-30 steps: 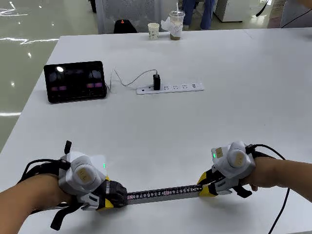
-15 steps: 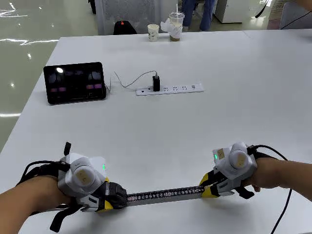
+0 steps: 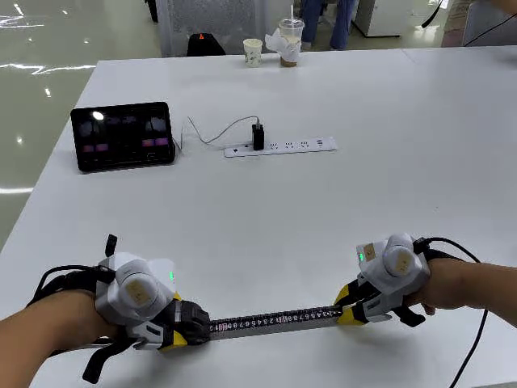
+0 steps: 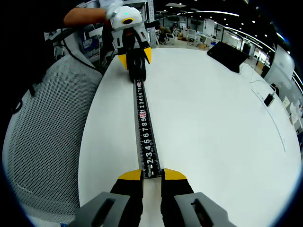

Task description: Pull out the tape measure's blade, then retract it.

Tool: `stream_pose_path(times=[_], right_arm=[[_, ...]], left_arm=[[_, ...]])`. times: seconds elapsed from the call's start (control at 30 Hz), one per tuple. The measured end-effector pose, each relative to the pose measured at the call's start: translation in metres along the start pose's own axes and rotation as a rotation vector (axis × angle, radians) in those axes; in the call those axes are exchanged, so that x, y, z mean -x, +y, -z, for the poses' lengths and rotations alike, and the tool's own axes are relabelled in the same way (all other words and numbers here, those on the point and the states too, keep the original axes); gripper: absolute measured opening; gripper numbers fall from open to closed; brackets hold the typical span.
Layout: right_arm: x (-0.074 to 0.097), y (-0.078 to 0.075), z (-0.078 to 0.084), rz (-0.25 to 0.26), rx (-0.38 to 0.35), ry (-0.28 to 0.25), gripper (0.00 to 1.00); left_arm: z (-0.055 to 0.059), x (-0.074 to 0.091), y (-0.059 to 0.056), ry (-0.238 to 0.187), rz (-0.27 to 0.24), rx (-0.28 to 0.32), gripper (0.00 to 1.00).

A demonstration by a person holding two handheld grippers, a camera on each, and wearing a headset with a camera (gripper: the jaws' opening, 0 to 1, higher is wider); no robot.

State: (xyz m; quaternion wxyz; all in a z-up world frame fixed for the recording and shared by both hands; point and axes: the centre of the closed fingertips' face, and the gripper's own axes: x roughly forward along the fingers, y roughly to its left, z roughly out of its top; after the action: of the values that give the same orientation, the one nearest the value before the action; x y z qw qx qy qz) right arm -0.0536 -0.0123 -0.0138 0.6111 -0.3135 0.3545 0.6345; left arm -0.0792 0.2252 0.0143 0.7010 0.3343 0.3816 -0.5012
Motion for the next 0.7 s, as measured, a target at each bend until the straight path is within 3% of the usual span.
stream_pose_path(times=[0.7], right_arm=[[0.0066,0.0002,0.0073,0.007,-0.013,0.006,0.1]], left_arm=[[-0.0001,-0.0008,0.0002,-0.002,-0.002,-0.003,0.31]])
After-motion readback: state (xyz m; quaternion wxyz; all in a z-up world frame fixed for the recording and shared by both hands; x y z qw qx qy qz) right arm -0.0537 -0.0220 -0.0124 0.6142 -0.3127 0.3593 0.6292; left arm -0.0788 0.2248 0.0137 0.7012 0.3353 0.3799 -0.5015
